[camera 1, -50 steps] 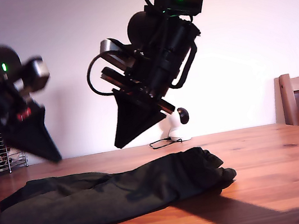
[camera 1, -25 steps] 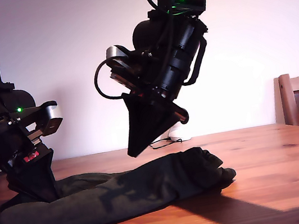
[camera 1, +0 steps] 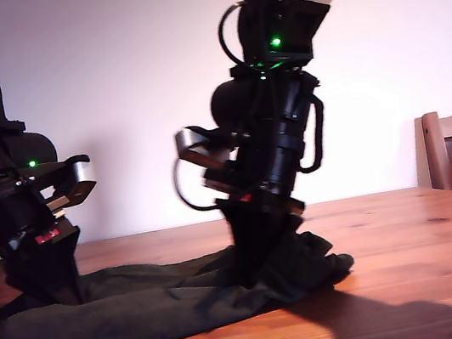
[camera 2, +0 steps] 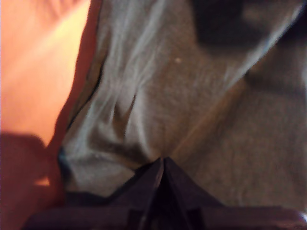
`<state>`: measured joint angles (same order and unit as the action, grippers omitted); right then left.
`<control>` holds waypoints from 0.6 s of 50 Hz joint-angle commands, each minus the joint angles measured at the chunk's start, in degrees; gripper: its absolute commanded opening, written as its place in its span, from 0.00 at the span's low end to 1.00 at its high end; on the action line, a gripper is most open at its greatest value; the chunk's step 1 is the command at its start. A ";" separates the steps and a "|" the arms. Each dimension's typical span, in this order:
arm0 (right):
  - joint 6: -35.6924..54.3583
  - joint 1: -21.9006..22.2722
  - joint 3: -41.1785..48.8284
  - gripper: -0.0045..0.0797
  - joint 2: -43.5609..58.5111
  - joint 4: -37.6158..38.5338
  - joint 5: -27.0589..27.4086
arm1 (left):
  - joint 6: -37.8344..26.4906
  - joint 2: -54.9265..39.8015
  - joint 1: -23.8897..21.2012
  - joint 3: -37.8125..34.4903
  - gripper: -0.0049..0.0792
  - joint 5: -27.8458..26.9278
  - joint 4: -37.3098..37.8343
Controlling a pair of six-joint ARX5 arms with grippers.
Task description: Fold the underwear in front of you. After folding it, place it to the left side.
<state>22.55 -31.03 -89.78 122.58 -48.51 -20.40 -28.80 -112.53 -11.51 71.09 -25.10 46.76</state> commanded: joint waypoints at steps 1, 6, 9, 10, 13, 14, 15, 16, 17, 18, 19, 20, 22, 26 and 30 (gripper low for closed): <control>0.44 1.77 0.85 0.04 -0.22 0.79 0.52 | 2.10 -2.67 -0.07 -2.69 0.03 2.23 1.90; 1.07 2.99 0.85 0.04 -0.22 2.69 1.62 | 6.14 -2.67 -1.14 -2.69 0.03 1.68 3.43; 1.38 3.45 0.85 0.04 -0.22 4.04 1.66 | 7.82 -2.67 -1.90 -2.69 0.03 1.16 4.04; 1.36 3.45 0.85 0.04 -0.22 4.46 1.64 | 8.15 -2.67 -2.32 -2.69 0.03 0.96 4.24; 1.36 3.43 0.85 0.04 -0.22 5.49 1.57 | 8.83 -2.67 -3.52 -2.71 0.03 -0.17 4.70; 1.36 3.39 0.85 0.04 -0.22 5.64 1.49 | 8.87 -2.67 -3.93 -2.73 0.03 -0.46 4.79; 1.36 3.28 0.85 0.04 -0.22 5.84 1.46 | 9.73 -2.67 -4.35 -2.75 0.03 -0.68 4.83; 1.38 3.15 0.85 0.04 -0.20 5.99 1.46 | 10.14 -2.67 -4.72 -2.75 0.03 -1.01 4.83; 1.40 2.95 0.85 0.04 -0.20 6.14 1.49 | 10.73 -2.67 -5.20 -2.75 0.03 -1.22 4.83; 1.42 2.75 0.85 0.04 -0.17 6.29 1.49 | 11.19 -2.67 -5.64 -2.75 0.03 -1.38 4.85; 1.46 2.56 0.85 0.04 -0.15 6.58 1.46 | 12.09 -2.67 -6.03 -2.78 0.03 -1.68 4.83; 1.49 2.40 0.85 0.04 -0.11 6.91 1.49 | 12.79 -2.67 -6.51 -2.75 0.03 -1.79 4.79; 1.49 2.08 0.85 0.04 0.17 7.72 1.51 | 13.00 -2.67 -7.32 -2.75 0.03 -2.23 4.76; 1.49 1.62 0.85 0.04 0.50 9.42 1.53 | 15.93 -2.67 -8.48 -2.78 0.03 -3.10 4.68; 1.49 1.51 0.85 0.04 0.87 11.26 1.53 | 18.80 -2.67 -9.51 -2.78 0.03 -4.46 4.44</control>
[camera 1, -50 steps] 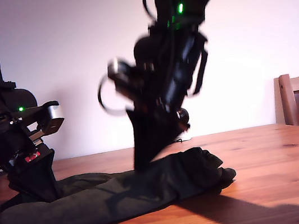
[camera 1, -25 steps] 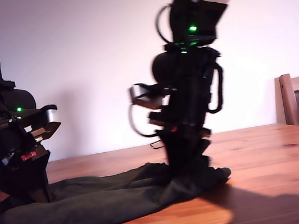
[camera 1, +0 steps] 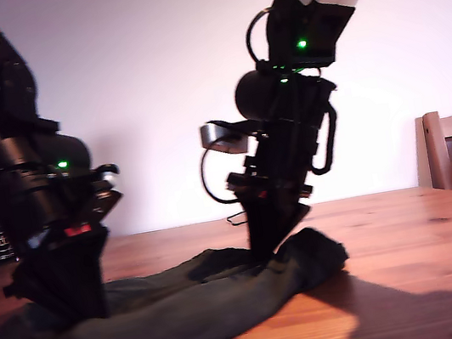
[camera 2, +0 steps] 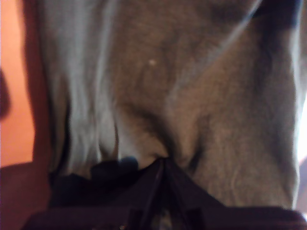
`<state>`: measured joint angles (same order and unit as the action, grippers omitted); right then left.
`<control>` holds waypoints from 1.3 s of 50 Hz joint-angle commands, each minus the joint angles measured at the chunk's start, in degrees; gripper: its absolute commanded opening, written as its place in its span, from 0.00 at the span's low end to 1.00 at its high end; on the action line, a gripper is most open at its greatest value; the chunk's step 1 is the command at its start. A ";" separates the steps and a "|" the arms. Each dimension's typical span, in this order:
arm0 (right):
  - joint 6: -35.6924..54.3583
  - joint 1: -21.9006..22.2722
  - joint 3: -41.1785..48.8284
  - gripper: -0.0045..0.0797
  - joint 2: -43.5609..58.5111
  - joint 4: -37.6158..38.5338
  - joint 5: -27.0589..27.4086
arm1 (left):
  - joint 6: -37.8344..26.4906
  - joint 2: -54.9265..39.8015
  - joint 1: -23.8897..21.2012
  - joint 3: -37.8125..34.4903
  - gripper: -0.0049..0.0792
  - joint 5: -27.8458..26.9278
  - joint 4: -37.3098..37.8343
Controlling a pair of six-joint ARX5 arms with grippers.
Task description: Fold the underwear in front of you. After folding it, place it to the left side.
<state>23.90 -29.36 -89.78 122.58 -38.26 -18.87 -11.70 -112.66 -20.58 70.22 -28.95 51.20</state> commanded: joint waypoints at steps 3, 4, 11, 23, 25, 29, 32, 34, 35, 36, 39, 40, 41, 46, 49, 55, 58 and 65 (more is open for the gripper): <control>0.28 -0.13 0.85 0.04 1.29 2.23 0.11 | 2.80 -2.54 -1.07 -1.90 0.03 -2.36 0.00; 0.44 -0.13 0.85 0.04 1.40 2.73 0.20 | 3.54 -2.54 -1.25 -1.90 0.03 -2.93 0.00; 0.59 -0.13 0.85 0.04 2.62 3.98 0.52 | 5.92 -2.54 -2.89 -1.90 0.03 -4.76 -0.07; -3.15 -0.42 -0.15 0.04 3.72 1.66 -2.75 | 8.72 -2.54 -5.57 -1.90 0.03 -7.08 -2.69; -4.17 -0.42 -1.31 0.04 3.50 -0.98 -4.92 | 8.96 -2.54 -5.70 -1.90 0.03 -7.08 -3.06; -6.12 -0.17 -3.61 0.04 2.93 -5.18 -8.72 | 9.40 -2.54 -5.70 -1.90 0.03 -7.06 -4.24; -7.23 -0.13 -5.55 0.04 2.58 -7.76 -10.45 | 9.86 -2.54 -5.68 -1.90 0.03 -7.04 -5.33; -7.17 -0.13 -6.99 0.04 2.58 -10.88 -10.73 | 9.86 -2.54 -5.68 -1.90 0.03 -6.99 -5.84; -6.95 -0.13 -7.69 0.04 2.58 -12.26 -10.69 | 9.84 -2.54 -5.68 -1.90 0.03 -6.97 -6.08; -6.91 -0.13 -8.28 0.04 2.58 -13.55 -10.64 | 9.81 -2.54 -5.68 -1.90 0.03 -6.93 -6.27; -6.12 -0.13 -9.60 0.04 2.58 -17.35 -10.67 | 9.79 -2.54 -5.68 -1.90 0.03 -6.78 -6.75; -6.05 -0.13 -10.03 0.04 2.58 -17.88 -10.71 | 9.77 -2.54 -5.68 -1.90 0.03 -6.80 -6.80; -6.08 -0.13 -10.29 0.04 2.58 -18.21 -10.71 | 9.73 -2.54 -5.68 -1.90 0.03 -6.84 -6.75; -6.08 -0.15 -11.56 0.04 2.58 -20.50 -9.73 | 9.51 -2.54 -5.68 -1.90 0.03 -6.80 -6.62; -5.95 -0.24 -11.58 0.04 2.58 -23.02 -7.67 | 8.98 -2.54 -5.66 -1.90 0.03 -6.69 -6.58; -5.01 -0.24 -11.28 0.04 2.62 -25.88 -4.70 | 7.98 -2.51 -4.98 -1.81 0.03 -6.60 -7.98; -5.01 -0.24 -11.28 0.04 2.62 -25.88 -4.50 | 7.76 -2.40 -4.61 -1.33 0.03 -6.60 -8.98; -5.62 -0.07 -10.71 0.04 2.78 -25.22 -3.56 | 6.69 -2.38 -4.11 1.18 0.03 -6.60 -10.40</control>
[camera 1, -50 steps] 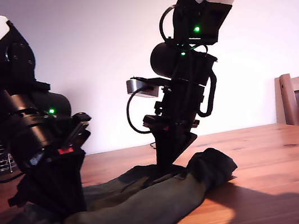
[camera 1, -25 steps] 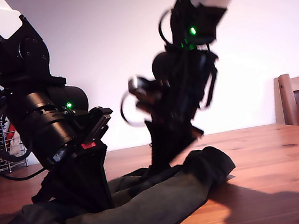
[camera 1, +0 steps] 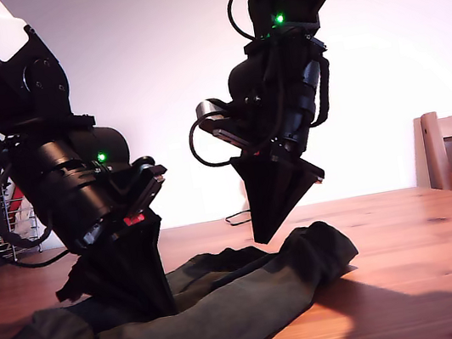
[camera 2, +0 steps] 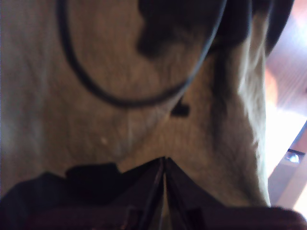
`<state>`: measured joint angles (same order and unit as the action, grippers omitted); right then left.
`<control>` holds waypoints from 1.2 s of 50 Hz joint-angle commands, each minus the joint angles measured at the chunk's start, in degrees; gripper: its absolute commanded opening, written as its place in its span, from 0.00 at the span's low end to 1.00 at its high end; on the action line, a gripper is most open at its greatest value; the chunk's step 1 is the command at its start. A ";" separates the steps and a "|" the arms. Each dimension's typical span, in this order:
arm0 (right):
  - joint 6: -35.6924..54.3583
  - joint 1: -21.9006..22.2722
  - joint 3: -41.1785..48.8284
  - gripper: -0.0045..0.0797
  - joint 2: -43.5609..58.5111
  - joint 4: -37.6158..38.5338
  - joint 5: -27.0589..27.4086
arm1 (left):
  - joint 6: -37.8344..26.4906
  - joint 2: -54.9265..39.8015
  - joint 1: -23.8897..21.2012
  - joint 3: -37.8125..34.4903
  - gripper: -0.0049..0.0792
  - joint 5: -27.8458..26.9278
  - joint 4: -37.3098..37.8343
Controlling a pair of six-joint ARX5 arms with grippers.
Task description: Fold the underwear in front of you. After folding it, place it to the left side.
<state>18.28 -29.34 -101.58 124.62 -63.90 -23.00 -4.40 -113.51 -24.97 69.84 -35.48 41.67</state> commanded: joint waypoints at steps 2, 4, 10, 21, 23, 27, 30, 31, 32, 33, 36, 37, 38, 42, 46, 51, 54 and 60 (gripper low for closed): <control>-0.07 0.00 1.44 0.04 0.92 0.42 1.09 | -0.57 -1.53 0.28 2.21 0.03 -0.07 -1.70; -0.07 0.13 1.86 0.04 1.22 0.46 1.11 | -0.57 -1.53 0.28 2.71 0.03 -0.04 -3.08; 0.00 0.17 3.74 0.04 1.46 1.57 1.07 | -0.55 -1.53 0.11 3.37 0.03 0.24 -7.78; -0.15 0.28 3.93 0.04 1.46 2.80 1.09 | -0.55 -1.57 -0.35 3.37 0.03 3.72 -14.86; -0.28 0.28 4.02 0.04 1.46 3.04 1.11 | -0.55 -1.60 -0.35 3.37 0.03 3.87 -15.28; -0.28 0.44 4.22 0.04 1.46 3.23 1.64 | -0.55 -2.05 -0.35 3.37 0.03 4.50 -15.52; -0.31 0.55 4.61 0.04 1.46 3.72 2.80 | -0.57 -2.49 -0.35 3.37 0.03 5.51 -15.87; -0.31 0.57 4.81 0.04 1.46 3.93 3.15 | -0.57 -2.73 -0.35 3.37 0.03 5.99 -16.06; -0.31 0.61 4.96 0.04 1.46 4.09 3.37 | -0.57 -2.95 -0.37 3.37 0.03 6.34 -16.26; -0.31 0.66 5.18 0.04 1.46 4.26 3.54 | -0.57 -3.19 -0.46 3.37 0.03 6.51 -16.48; -0.31 0.85 6.14 0.04 1.46 5.01 4.24 | -0.59 -3.76 -0.46 3.37 0.03 7.23 -16.46; -0.33 0.92 6.56 0.04 1.46 5.38 4.31 | -0.59 -4.13 -0.50 3.37 0.03 7.32 -16.59; -0.33 0.92 6.97 0.04 1.46 5.75 4.55 | -0.59 -4.31 -0.52 3.37 0.03 7.54 -16.59; -0.33 0.92 8.31 0.04 1.46 6.84 4.70 | -0.59 -5.22 -0.55 3.37 0.03 8.37 -16.39; -0.33 0.92 8.70 0.04 1.46 7.96 5.66 | -0.61 -5.84 -0.55 3.37 0.03 9.33 -15.96; -0.35 0.92 8.72 0.04 1.46 9.62 7.19 | -1.07 -5.86 -0.46 3.37 0.03 12.28 -14.43; -0.35 0.92 8.72 0.04 1.49 11.10 7.48 | -1.27 -5.86 -0.09 3.37 0.03 13.14 -13.09; -0.39 0.92 8.72 0.04 1.75 14.03 8.44 | -1.57 -5.86 0.90 3.34 0.03 13.97 -10.05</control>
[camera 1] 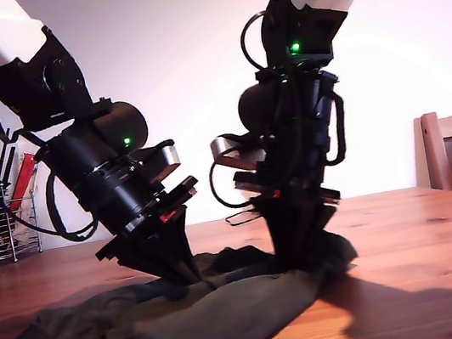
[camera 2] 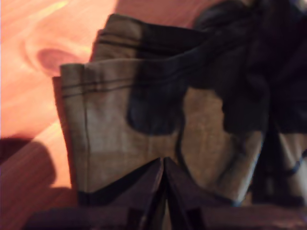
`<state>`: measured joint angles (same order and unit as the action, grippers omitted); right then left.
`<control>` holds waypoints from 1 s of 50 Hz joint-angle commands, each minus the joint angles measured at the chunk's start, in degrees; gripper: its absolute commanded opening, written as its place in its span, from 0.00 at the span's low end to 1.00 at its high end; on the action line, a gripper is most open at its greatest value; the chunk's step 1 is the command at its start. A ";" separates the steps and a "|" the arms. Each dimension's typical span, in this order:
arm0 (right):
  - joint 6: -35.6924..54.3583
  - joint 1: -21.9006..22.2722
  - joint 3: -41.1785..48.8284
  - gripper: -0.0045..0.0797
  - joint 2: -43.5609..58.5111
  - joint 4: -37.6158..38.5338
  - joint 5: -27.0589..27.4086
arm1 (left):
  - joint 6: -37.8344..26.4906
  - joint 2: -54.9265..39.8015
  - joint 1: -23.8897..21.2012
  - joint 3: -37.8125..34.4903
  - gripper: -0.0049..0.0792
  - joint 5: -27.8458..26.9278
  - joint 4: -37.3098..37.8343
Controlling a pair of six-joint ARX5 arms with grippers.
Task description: Fold the underwear in front of you. After folding it, place it to the left side.
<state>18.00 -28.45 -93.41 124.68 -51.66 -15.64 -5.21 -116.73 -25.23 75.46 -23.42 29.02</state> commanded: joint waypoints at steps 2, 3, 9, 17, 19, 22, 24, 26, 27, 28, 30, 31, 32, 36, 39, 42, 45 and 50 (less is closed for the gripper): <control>-0.09 0.02 0.55 0.04 1.90 2.82 1.11 | -0.79 -2.64 1.53 -2.27 0.03 2.32 3.26; -0.09 0.02 0.55 0.04 1.99 3.37 1.14 | -0.79 -2.64 1.70 -2.27 0.03 2.49 3.58; -0.09 -0.15 0.55 0.04 2.97 5.88 1.11 | -0.79 -2.64 3.41 -2.27 0.03 3.80 5.66; -0.07 -1.51 0.55 0.04 4.46 8.46 1.16 | -0.42 -2.64 5.97 -2.27 0.03 6.49 7.67; -0.09 -2.05 0.55 0.04 4.92 9.31 1.18 | -0.35 -2.64 6.58 -2.29 0.03 6.93 8.35; -0.09 -2.69 0.55 0.04 5.09 10.05 1.14 | -0.35 -2.64 7.45 -2.45 0.03 7.74 8.90; -0.09 -3.19 0.55 0.04 5.16 11.26 1.16 | -0.24 -2.64 8.00 -2.49 0.03 7.85 9.07; -0.09 -3.58 0.52 0.04 5.16 12.22 1.16 | -0.20 -2.64 8.55 -2.49 0.03 7.82 9.27; -0.09 -3.74 0.52 0.04 5.16 12.72 1.18 | 0.31 -2.64 8.79 -2.49 0.03 7.82 9.35; -0.13 -3.93 0.52 0.04 5.16 13.25 1.25 | 0.31 -2.64 9.01 -2.49 0.03 7.80 9.40; -0.17 -4.15 0.48 0.04 5.16 13.99 1.25 | 0.35 -2.64 9.35 -2.49 0.03 7.80 9.68; -0.17 -4.20 0.48 0.04 5.16 14.32 1.27 | 0.35 -2.64 9.53 -2.49 0.03 7.80 9.90; -0.20 -4.22 0.48 0.04 5.16 14.67 1.27 | 0.72 -2.64 9.70 -2.49 0.03 7.78 10.14; -0.22 -4.24 0.48 0.04 5.16 15.58 1.53 | 0.90 -2.64 10.16 -2.49 0.03 7.17 11.21; -0.20 -4.20 0.46 0.04 5.16 16.61 2.69 | 1.14 -2.64 10.25 -2.49 0.03 6.23 12.09; -0.20 -3.91 0.39 0.04 5.16 17.35 3.78 | 1.33 -2.64 10.27 -2.49 0.03 5.40 12.90; -0.20 -3.52 0.39 0.04 5.16 17.62 4.24 | 1.36 -2.64 10.23 -2.58 0.03 4.20 13.20; -0.24 -2.71 0.37 0.04 5.16 17.84 4.24 | 1.75 -2.64 10.05 -2.82 0.03 1.46 13.14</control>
<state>17.98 -32.40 -93.76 126.58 -33.93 -12.47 -3.95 -115.35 -15.31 76.18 -22.06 40.51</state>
